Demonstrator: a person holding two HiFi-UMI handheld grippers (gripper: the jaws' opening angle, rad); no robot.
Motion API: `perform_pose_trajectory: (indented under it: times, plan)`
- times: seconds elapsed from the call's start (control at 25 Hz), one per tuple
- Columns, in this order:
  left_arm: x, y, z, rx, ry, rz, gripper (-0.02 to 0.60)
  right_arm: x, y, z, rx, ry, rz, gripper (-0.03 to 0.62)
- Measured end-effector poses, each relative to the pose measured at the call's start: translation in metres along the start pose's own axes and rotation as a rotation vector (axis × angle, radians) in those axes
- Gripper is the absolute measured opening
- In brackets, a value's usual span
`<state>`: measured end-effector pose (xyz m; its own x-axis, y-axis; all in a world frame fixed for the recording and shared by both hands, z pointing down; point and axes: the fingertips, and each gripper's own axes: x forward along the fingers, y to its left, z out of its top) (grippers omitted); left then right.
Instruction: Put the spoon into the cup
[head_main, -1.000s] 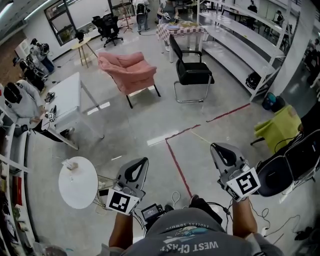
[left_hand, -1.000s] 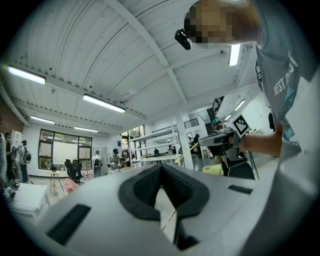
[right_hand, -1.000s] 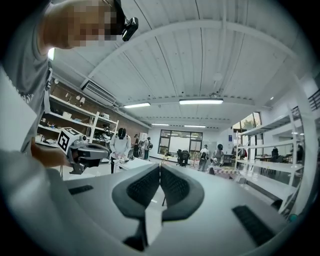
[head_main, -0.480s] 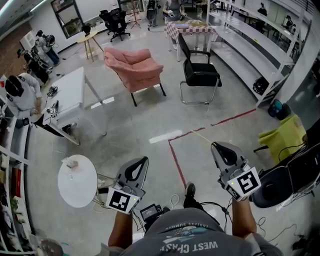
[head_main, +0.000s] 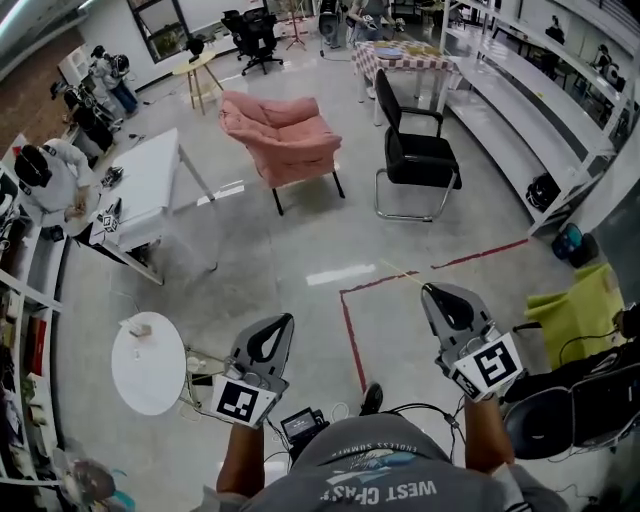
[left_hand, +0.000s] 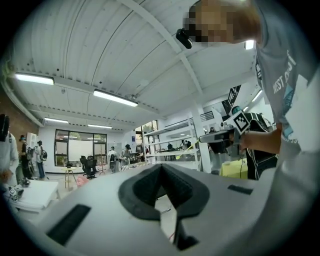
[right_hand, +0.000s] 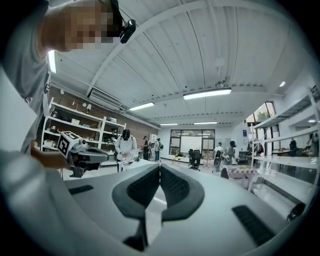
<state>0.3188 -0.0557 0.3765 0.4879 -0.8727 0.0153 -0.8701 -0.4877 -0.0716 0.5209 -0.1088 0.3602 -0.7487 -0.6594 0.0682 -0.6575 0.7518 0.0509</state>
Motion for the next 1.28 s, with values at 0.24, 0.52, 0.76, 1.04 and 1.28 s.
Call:
perform_pose_trajectory:
  times: [0.24,0.52,0.76,1.04,1.28]
  plan:
    - [0.040,0.002,-0.008,0.009,0.021,0.053,0.002,0.020,-0.041,-0.007,0.005,-0.009,0.067,0.005]
    - [0.071,-0.001,-0.012,0.027,0.043,0.063,0.002,0.028,-0.074,-0.017,0.020,-0.010,0.085,0.005]
    - [0.091,0.001,-0.010,0.044,0.037,0.060,0.002,0.028,-0.096,-0.024,0.027,-0.015,0.066,0.005]
    - [0.105,0.026,-0.018,0.032,0.048,0.038,0.002,0.051,-0.104,-0.028,0.033,0.000,0.041,0.005]
    - [0.124,0.074,-0.020,0.028,0.032,0.040,0.002,0.096,-0.112,-0.021,0.027,0.007,0.031,0.005]
